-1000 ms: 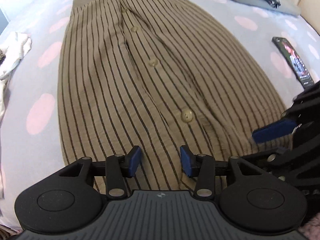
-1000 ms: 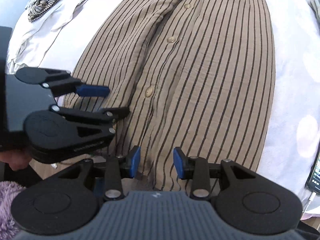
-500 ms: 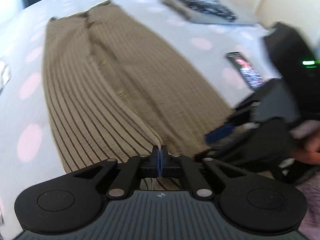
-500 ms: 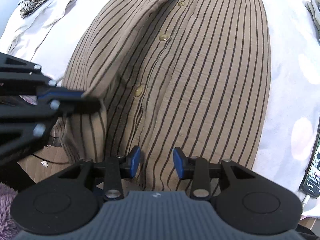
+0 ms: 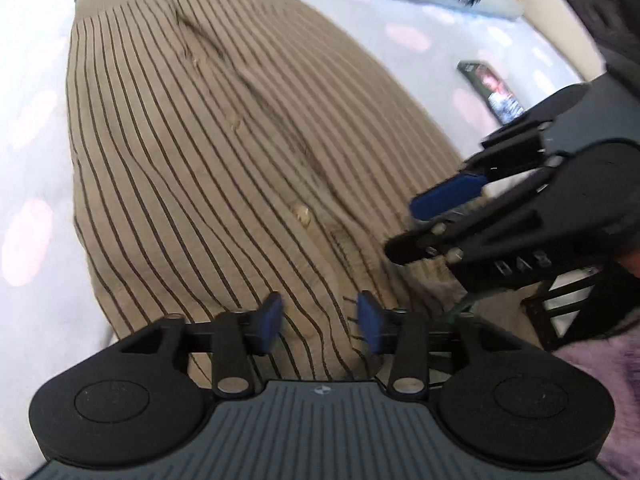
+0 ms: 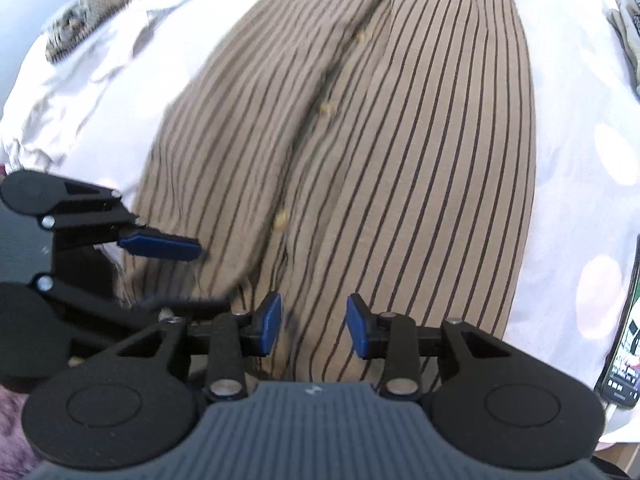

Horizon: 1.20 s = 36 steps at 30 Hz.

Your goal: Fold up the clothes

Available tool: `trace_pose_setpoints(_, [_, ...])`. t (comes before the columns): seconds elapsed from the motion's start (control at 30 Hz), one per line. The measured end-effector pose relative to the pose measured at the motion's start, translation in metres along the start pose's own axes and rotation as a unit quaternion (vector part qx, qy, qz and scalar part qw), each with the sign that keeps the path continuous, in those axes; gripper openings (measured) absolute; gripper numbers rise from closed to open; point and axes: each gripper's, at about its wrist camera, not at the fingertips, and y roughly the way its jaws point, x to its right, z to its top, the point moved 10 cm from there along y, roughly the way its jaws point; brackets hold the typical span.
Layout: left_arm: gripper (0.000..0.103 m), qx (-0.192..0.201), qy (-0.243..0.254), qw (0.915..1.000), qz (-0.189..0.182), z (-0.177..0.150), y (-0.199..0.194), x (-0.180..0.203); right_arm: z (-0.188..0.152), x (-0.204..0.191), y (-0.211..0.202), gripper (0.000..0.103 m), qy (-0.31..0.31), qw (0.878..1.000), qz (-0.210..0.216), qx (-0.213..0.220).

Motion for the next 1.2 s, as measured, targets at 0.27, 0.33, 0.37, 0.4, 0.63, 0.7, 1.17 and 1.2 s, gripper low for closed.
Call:
trace_pose_setpoints(0.27, [0.045, 0.021, -0.073, 0.9958, 0.051, 0.026, -0.026, -0.071, 0.040, 0.005, 0.009, 0.039, 0.045, 0.999, 0.007, 0.030])
trace_pose_setpoints(0.33, [0.045, 0.024, -0.087, 0.9936, 0.068, 0.031, -0.028, -0.092, 0.050, 0.007, 0.013, 0.039, 0.057, 0.998, 0.008, 0.034])
trace_pose_setpoints(0.37, [0.045, 0.027, -0.095, 0.9925, 0.072, 0.033, -0.028, -0.103, 0.055, 0.007, 0.015, 0.039, 0.063, 0.997, 0.009, 0.036])
trace_pose_setpoints(0.4, [0.045, 0.031, -0.105, 0.9913, 0.073, 0.036, -0.026, -0.111, 0.061, 0.008, 0.016, 0.039, 0.069, 0.997, 0.010, 0.039])
trace_pose_setpoints(0.63, [0.045, 0.051, -0.161, 0.9842, 0.054, 0.052, -0.008, -0.142, 0.110, 0.007, 0.035, 0.039, 0.106, 0.992, 0.035, 0.059])
trace_pose_setpoints(0.7, [0.045, 0.053, -0.171, 0.9821, 0.059, 0.060, -0.004, -0.148, 0.122, 0.009, 0.043, 0.039, 0.116, 0.991, 0.034, 0.058])
trace_pose_setpoints(1.17, [0.044, 0.058, -0.201, 0.9716, 0.111, 0.084, 0.019, -0.168, 0.174, 0.023, 0.086, 0.021, 0.183, 0.980, 0.025, 0.071])
trace_pose_setpoints(1.2, [0.044, 0.059, -0.206, 0.9702, 0.112, 0.084, 0.019, -0.170, 0.175, 0.024, 0.087, 0.015, 0.185, 0.980, 0.025, 0.071])
